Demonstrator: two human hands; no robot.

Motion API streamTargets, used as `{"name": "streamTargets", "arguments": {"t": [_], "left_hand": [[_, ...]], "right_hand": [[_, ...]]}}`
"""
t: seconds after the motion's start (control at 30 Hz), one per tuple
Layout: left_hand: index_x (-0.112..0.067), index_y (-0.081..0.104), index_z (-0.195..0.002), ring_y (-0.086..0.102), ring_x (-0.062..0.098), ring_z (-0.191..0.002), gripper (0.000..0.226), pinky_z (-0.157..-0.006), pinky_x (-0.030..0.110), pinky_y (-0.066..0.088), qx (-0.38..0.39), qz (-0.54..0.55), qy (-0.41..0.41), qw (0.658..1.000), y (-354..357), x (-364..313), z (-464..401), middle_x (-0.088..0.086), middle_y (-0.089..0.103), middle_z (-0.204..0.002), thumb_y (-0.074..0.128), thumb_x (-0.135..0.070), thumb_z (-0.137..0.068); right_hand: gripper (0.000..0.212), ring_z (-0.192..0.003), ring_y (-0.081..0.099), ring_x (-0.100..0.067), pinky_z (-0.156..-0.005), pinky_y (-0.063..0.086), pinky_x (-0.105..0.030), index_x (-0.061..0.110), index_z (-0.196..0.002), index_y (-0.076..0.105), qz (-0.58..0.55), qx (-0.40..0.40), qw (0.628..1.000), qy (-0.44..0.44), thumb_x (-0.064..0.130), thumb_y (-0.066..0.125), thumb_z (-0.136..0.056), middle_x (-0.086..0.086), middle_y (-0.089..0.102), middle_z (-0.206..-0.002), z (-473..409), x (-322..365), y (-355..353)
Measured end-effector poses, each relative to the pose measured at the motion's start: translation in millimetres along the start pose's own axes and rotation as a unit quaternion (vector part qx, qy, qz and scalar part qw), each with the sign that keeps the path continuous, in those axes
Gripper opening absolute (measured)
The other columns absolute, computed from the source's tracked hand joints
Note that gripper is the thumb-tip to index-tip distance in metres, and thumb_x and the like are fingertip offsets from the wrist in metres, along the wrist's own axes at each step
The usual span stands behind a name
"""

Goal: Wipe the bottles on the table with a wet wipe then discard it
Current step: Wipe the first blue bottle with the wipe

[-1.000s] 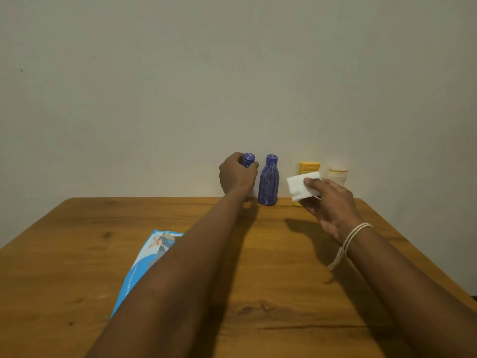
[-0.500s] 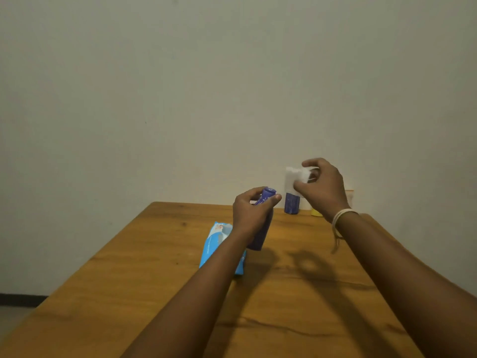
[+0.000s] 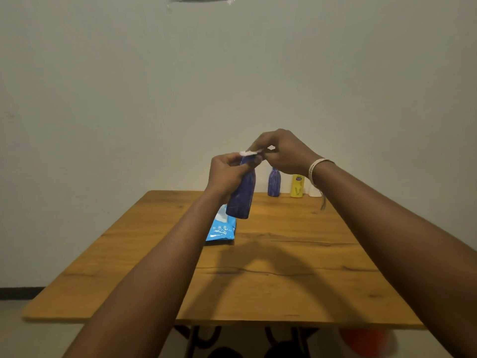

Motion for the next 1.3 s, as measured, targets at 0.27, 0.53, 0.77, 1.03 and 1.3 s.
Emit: {"name": "streamTargets", "arguments": {"t": [0.27,0.53,0.77,1.03,1.3], "left_hand": [[-0.006,0.069,-0.115,0.069,0.018,-0.084,0.03,-0.065,0.025,0.059,0.023,0.044,-0.1,0.994,0,10,-13,0.006,0.072,-0.097,0.071,-0.027,-0.094],[-0.004,0.072,-0.102,0.067,0.018,-0.077,0.015,-0.063,0.031,0.061,0.037,0.224,-0.137,0.964,23,11,-13,0.007,0.072,-0.089,0.058,-0.005,-0.098],[-0.012,0.07,-0.118,0.072,0.026,-0.09,0.021,-0.067,0.038,0.064,-0.008,0.269,-0.169,0.948,14,17,-22,0.011,0.071,-0.11,0.063,-0.01,-0.098],[-0.016,0.075,-0.113,0.075,0.02,-0.083,0.02,-0.065,0.035,0.061,0.053,0.224,-0.162,0.96,13,19,-22,0.002,0.079,-0.095,0.064,-0.018,-0.097],[-0.012,0.069,-0.117,0.073,0.027,-0.091,0.018,-0.071,0.041,0.063,0.04,0.181,-0.128,0.974,4,25,-22,0.009,0.077,-0.103,0.06,-0.013,-0.102]], "right_hand": [[0.031,-0.097,0.063,-0.021,-0.081,0.047,-0.022,0.006,-0.112,0.076,-0.027,-0.038,0.999,-0.028,-0.006,0.059,-0.089,-0.011,0.071,-0.108,-3,-12,20],[0.025,-0.104,0.058,-0.025,-0.084,0.045,-0.027,0.005,-0.116,0.073,-0.026,-0.07,0.997,-0.012,0.007,0.062,-0.094,-0.012,0.062,-0.114,11,-24,22],[0.037,-0.124,0.046,-0.024,-0.093,0.046,-0.027,0.009,-0.132,0.062,0.072,-0.044,0.994,-0.074,0.015,0.059,-0.096,-0.012,0.051,-0.136,72,-27,50],[0.034,-0.121,0.048,-0.02,-0.092,0.045,-0.024,0.011,-0.131,0.062,0.056,-0.114,0.99,-0.054,0.024,0.052,-0.101,-0.009,0.048,-0.139,52,-21,53],[0.019,-0.1,0.061,-0.015,-0.084,0.053,-0.024,0.006,-0.105,0.076,-0.047,-0.205,0.978,-0.011,0.014,0.074,-0.088,-0.007,0.07,-0.11,68,-33,73]]}}
Point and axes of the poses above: each hand's wrist, its own z-axis away from the middle knuckle, its own y-axis out of the palm, x = y × z, the point moved 4 cm from there along -z, towards the middle knuckle
